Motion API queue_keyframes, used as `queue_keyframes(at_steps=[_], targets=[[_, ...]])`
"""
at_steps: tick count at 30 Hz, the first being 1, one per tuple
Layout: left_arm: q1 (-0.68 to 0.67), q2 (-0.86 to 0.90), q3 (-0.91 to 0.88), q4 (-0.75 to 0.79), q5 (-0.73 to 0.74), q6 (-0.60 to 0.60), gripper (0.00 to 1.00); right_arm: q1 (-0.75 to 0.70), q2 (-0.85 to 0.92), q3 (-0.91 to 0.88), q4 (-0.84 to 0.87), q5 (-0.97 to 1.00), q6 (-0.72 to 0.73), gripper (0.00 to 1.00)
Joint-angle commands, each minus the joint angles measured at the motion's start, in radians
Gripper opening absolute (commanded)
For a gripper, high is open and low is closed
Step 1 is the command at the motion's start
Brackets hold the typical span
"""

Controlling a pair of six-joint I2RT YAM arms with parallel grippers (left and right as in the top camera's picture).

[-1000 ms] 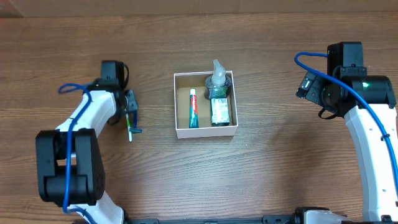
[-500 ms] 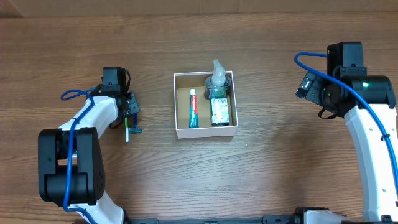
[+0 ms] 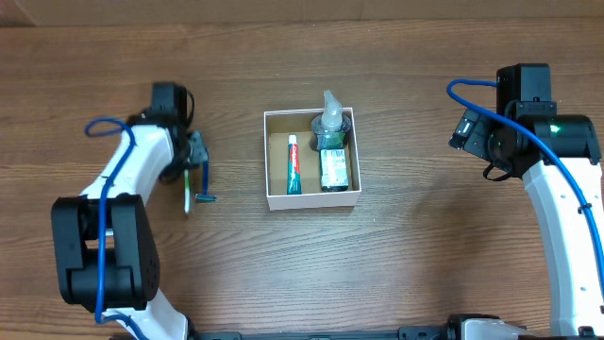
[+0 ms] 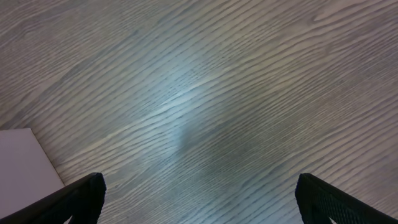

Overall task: Pack container
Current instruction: 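Carry the toothbrush into the box and open the left gripper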

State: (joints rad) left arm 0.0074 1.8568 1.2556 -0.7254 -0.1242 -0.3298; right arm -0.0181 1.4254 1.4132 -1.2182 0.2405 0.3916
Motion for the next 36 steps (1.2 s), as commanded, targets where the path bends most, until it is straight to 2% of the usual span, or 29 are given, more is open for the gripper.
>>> queue_keyframes(at_steps=[1,5,13,19,25,29,36], targets=[[-0.003,-0.067,0.155,-0.080,0.001,0.007,0.12,-0.004,-0.002,0.007,0.005,0.013,-0.002,1.00],[-0.036,-0.124,0.233,-0.140,0.101,0.001,0.11,-0.004,-0.002,0.007,0.005,0.013,-0.002,1.00],[-0.204,-0.209,0.244,-0.122,0.211,-0.135,0.12,-0.004,-0.002,0.007,0.005,0.013,-0.002,1.00],[-0.372,-0.208,0.244,-0.060,0.176,-0.221,0.13,-0.004,-0.002,0.007,0.005,0.013,-0.002,1.00],[-0.499,-0.196,0.244,-0.015,0.065,-0.306,0.15,-0.004,-0.002,0.007,0.005,0.013,-0.002,1.00],[-0.545,-0.175,0.243,-0.002,0.033,-0.346,0.17,-0.004,-0.002,0.007,0.005,0.013,-0.002,1.00],[-0.546,-0.136,0.243,0.005,0.032,-0.388,0.17,-0.004,-0.002,0.007,0.005,0.013,-0.002,1.00]])
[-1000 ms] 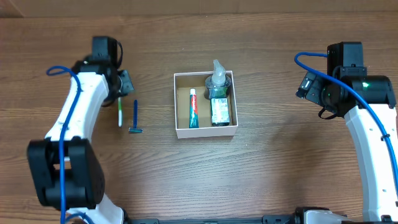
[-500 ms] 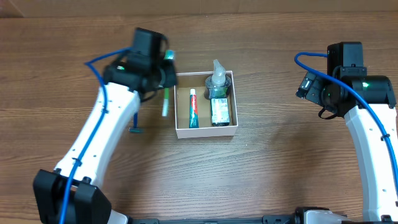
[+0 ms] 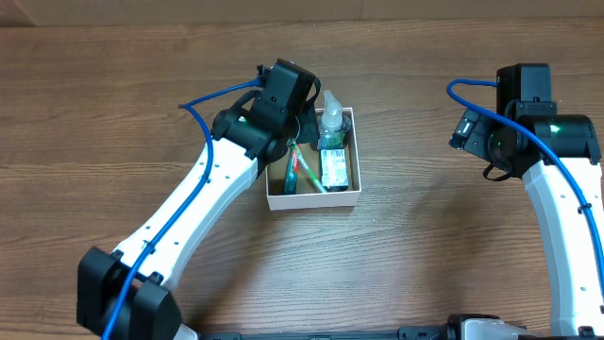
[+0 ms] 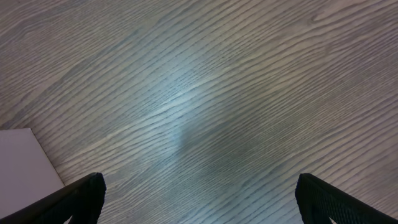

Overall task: Pack container
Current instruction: 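Carry the toothbrush into the box and open the left gripper, then move the left gripper back over the blue razor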

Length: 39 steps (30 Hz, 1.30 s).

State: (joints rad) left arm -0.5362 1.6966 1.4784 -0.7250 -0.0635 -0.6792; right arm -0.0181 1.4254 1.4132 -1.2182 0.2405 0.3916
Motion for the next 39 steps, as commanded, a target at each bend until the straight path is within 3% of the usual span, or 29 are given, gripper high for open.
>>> queue_keyframes(at_steps=[1,8,18,21,22,24,28,36,39], targets=[[-0.001,0.024,0.021,0.005,-0.043,-0.039,0.18,-0.004,-0.002,0.007,0.005,0.013,-0.002,1.00],[0.045,-0.037,0.024,-0.077,-0.057,0.032,0.25,-0.004,-0.002,0.007,0.005,0.013,-0.002,1.00],[0.136,-0.171,0.024,-0.523,-0.148,0.081,0.29,-0.004,-0.002,0.007,0.005,0.013,-0.002,1.00],[0.151,-0.170,0.012,-0.600,-0.153,0.076,0.34,-0.004,-0.002,0.007,0.005,0.013,-0.002,1.00],[0.157,-0.170,0.003,-0.612,-0.152,0.064,0.42,-0.004,-0.002,0.007,0.005,0.013,-0.002,1.00],[0.169,-0.170,-0.032,-0.610,-0.146,0.031,0.56,-0.004,-0.002,0.007,0.005,0.013,-0.002,1.00],[0.192,-0.170,-0.116,-0.529,-0.147,0.007,0.69,-0.004,-0.002,0.007,0.005,0.013,-0.002,1.00],[0.203,-0.170,-0.238,-0.315,-0.185,0.134,0.69,-0.004,-0.002,0.007,0.005,0.013,-0.002,1.00],[0.204,-0.170,-0.288,-0.281,-0.258,0.133,0.76,-0.004,-0.002,0.007,0.005,0.013,-0.002,1.00]])
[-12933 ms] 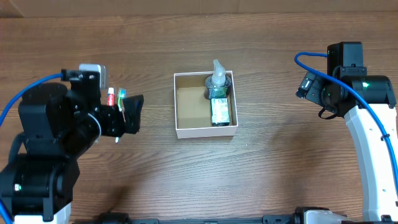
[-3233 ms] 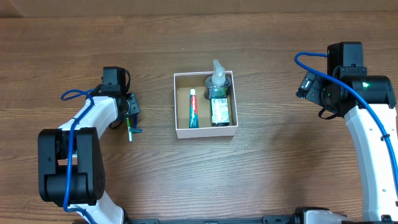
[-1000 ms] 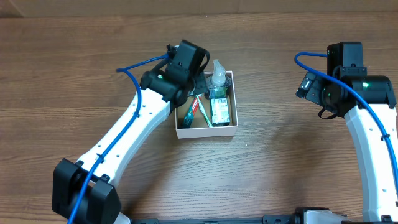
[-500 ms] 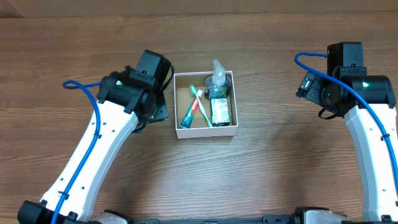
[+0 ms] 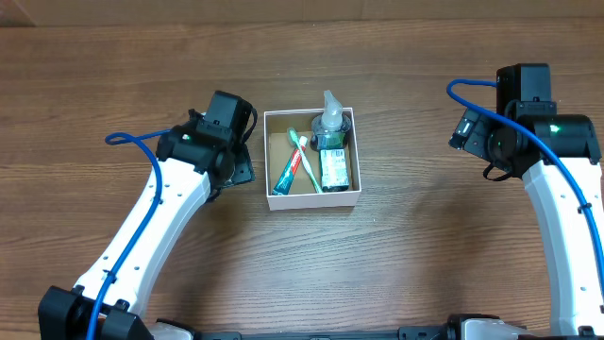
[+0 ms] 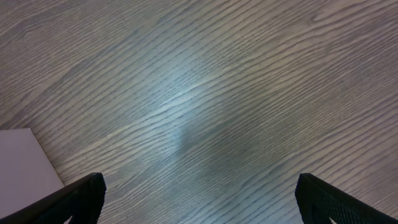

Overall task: Pack container
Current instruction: 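Move the left gripper back over the blue razor, then lower the left gripper onto the blue razor handle and grasp it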

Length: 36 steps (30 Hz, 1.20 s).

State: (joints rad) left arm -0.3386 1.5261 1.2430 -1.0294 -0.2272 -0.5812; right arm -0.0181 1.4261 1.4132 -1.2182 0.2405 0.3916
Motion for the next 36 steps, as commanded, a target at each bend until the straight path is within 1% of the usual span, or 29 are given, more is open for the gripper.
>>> queue_keyframes(at_steps=[1,2,5,7,9,12,15,18,20,23,28,30,36], targets=[[0.010,0.001,-0.070,0.039,-0.110,0.036,0.78,-0.004,-0.002,0.007,0.005,0.013,-0.002,1.00],[0.014,0.000,-0.090,0.055,-0.124,0.036,0.81,-0.004,-0.002,0.007,0.005,0.013,-0.002,1.00],[0.043,0.001,-0.150,0.120,-0.135,0.045,0.84,-0.004,-0.002,0.007,0.005,0.013,-0.002,1.00],[0.068,0.001,-0.189,0.188,-0.096,0.094,0.84,-0.004,-0.002,0.007,0.005,0.013,-0.002,1.00],[0.102,0.005,-0.240,0.275,-0.028,0.187,0.81,-0.004,-0.002,0.007,0.005,0.013,-0.002,1.00],[0.151,0.005,-0.299,0.366,-0.014,0.226,0.81,-0.004,-0.002,0.007,0.005,0.013,-0.002,1.00],[0.202,0.005,-0.353,0.473,0.042,0.294,0.72,-0.004,-0.002,0.007,0.005,0.013,-0.002,1.00],[0.237,0.005,-0.410,0.584,0.155,0.383,0.73,-0.004,-0.002,0.007,0.005,0.013,-0.002,1.00],[0.244,0.005,-0.437,0.624,0.161,0.391,0.74,-0.004,-0.002,0.007,0.005,0.013,-0.002,1.00],[0.245,0.005,-0.482,0.698,0.167,0.448,0.74,-0.004,-0.002,0.007,0.005,0.013,-0.002,1.00],[0.245,0.008,-0.518,0.743,0.144,0.456,0.72,-0.004,-0.002,0.007,0.005,0.013,-0.002,1.00],[0.245,0.013,-0.530,0.776,0.143,0.478,0.71,-0.004,-0.002,0.007,0.005,0.013,-0.002,1.00],[0.245,0.064,-0.542,0.839,0.143,0.485,0.71,-0.004,-0.002,0.007,0.005,0.013,-0.002,1.00]])
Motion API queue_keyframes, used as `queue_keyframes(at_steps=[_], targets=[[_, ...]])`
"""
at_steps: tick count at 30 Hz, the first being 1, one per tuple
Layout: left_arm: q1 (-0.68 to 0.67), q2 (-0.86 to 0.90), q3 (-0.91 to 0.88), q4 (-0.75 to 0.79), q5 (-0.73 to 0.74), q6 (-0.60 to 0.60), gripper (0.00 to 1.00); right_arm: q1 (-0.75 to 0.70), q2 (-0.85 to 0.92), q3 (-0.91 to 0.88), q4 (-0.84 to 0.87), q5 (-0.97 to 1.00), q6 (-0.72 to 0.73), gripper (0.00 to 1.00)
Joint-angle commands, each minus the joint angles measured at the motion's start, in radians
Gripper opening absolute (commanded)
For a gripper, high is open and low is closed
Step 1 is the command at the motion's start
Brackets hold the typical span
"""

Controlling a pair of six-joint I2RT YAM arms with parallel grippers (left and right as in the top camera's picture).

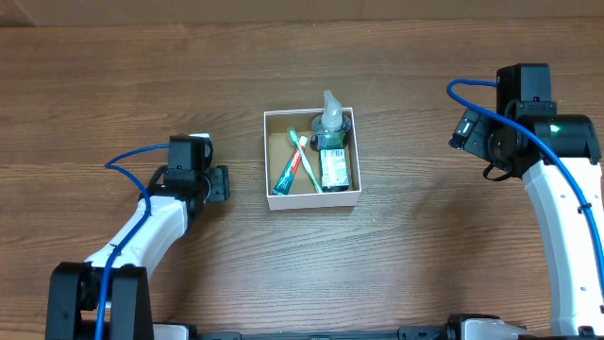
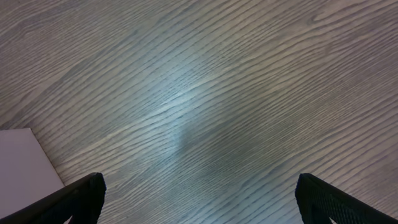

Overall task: Pack container
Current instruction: 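Lower the left gripper onto the blue razor handle and grasp it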

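The white box (image 1: 274, 198) stands at the table's middle. Inside lie a green and red toothpaste tube (image 1: 287, 176), a toothbrush (image 1: 308, 162) slanted across it, and a dark pump bottle (image 1: 331, 156) on the right. My left gripper (image 1: 220, 183) rests left of the box, apart from it, apparently open and empty. At the far right my right gripper (image 1: 465, 132) hangs over bare wood; in the right wrist view its fingertips (image 2: 81, 196) stand wide apart, right gripper (image 2: 198, 199) open with nothing between.
The wooden table (image 1: 425, 246) surrounds the box on all sides. A white corner (image 2: 22, 165), seemingly of the box, shows at the lower left of the right wrist view. Blue cables trail from both arms.
My left gripper has drawn back from right beside the box's left wall to a spot farther left and nearer the front. The box's contents and the right arm are unchanged.
First my left gripper held the toothbrush at the table's left, while the box held only toothpaste and bottle. Then it was over the box with the brush. Then the brush lay in the box and the gripper stood outside, now farther back. The right arm stayed still.
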State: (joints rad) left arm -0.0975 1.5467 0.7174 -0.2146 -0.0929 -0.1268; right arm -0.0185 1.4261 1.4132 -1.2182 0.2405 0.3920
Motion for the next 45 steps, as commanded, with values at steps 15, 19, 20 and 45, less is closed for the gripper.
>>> queue_keyframes(at_steps=[15,19,20,45], targets=[[0.004,0.122,-0.012,0.111,0.003,0.031,0.50,-0.003,-0.002,0.007,0.005,0.013,-0.002,1.00],[0.004,0.121,-0.012,0.109,0.009,0.030,0.23,-0.003,-0.002,0.007,0.005,0.013,-0.002,1.00],[0.004,0.120,-0.012,0.108,0.009,0.030,0.19,-0.003,-0.002,0.007,0.005,0.013,-0.002,1.00],[0.003,0.119,0.264,-0.164,0.017,0.014,0.04,-0.003,-0.002,0.007,0.005,0.013,-0.002,1.00]])
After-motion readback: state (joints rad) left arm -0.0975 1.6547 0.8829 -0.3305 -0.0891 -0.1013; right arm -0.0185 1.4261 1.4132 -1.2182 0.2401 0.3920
